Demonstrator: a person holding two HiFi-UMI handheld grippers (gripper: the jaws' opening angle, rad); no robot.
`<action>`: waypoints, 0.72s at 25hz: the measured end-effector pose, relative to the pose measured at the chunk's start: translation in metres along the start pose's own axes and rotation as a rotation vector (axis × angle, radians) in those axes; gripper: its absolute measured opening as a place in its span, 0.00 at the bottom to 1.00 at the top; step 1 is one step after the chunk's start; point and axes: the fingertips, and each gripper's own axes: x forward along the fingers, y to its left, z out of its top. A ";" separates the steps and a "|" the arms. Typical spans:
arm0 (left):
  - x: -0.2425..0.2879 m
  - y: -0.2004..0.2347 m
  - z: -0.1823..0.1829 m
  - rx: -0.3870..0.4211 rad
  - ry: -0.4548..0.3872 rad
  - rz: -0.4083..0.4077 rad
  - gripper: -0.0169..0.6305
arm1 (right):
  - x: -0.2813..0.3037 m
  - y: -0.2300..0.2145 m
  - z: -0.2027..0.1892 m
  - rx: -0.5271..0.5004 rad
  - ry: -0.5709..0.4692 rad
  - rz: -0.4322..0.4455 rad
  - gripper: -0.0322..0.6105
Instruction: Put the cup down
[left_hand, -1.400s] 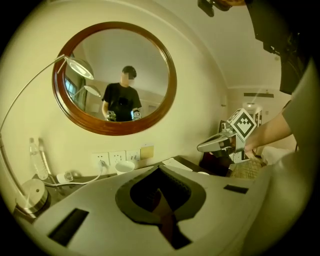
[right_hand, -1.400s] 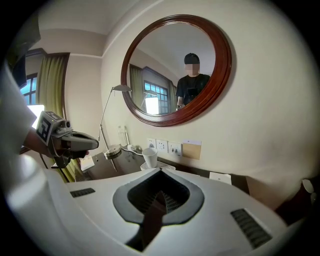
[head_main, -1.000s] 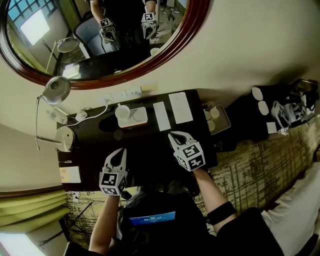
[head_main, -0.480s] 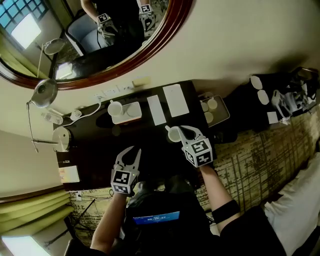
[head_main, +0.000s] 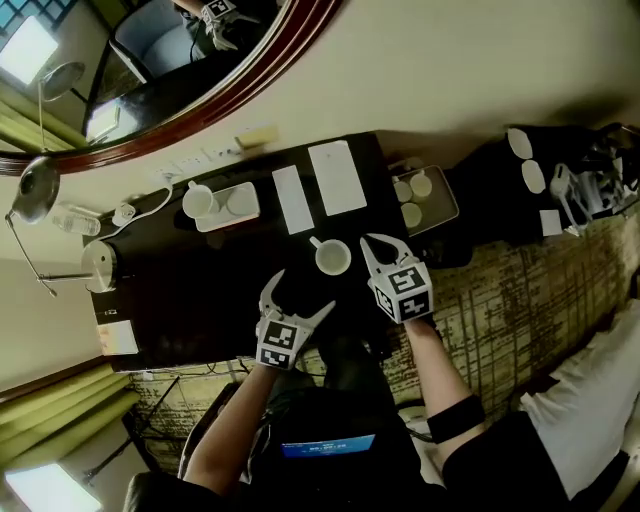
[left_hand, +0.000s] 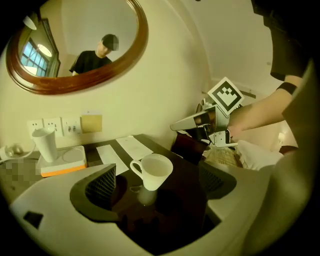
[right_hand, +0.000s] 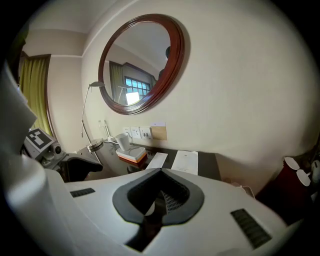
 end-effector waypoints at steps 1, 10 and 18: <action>0.012 -0.006 -0.005 -0.002 0.005 0.000 0.83 | 0.003 -0.005 -0.003 -0.001 0.006 0.005 0.06; 0.091 -0.015 -0.031 -0.088 0.046 0.077 0.88 | 0.038 -0.038 -0.026 -0.009 0.037 0.044 0.06; 0.119 0.001 -0.030 -0.065 -0.019 0.179 0.88 | 0.053 -0.057 -0.042 0.012 0.049 0.056 0.06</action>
